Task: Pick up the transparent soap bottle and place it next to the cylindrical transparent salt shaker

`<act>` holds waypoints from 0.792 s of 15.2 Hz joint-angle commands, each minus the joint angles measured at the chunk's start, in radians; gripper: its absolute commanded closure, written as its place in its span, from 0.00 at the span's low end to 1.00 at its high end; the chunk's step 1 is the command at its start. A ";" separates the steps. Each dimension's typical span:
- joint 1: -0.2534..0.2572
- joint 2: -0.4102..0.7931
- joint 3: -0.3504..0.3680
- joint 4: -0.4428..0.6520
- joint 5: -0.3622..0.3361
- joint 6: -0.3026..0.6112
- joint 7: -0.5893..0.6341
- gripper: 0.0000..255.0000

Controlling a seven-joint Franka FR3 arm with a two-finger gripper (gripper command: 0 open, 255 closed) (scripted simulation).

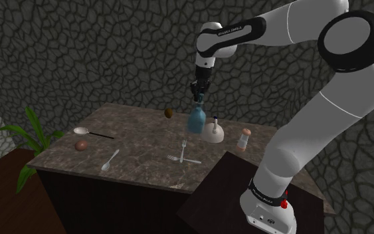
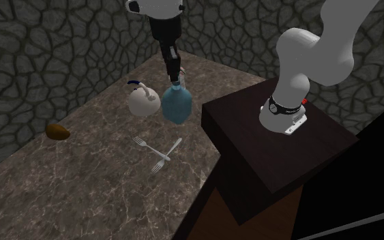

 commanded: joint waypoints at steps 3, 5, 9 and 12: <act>-0.041 0.007 -0.065 0.011 -0.021 -0.004 -0.098 1.00; -0.060 0.018 -0.099 0.025 -0.029 -0.008 -0.148 1.00; -0.098 0.053 -0.166 0.066 -0.038 -0.014 -0.251 1.00; -0.124 0.091 -0.217 0.108 -0.036 -0.020 -0.331 1.00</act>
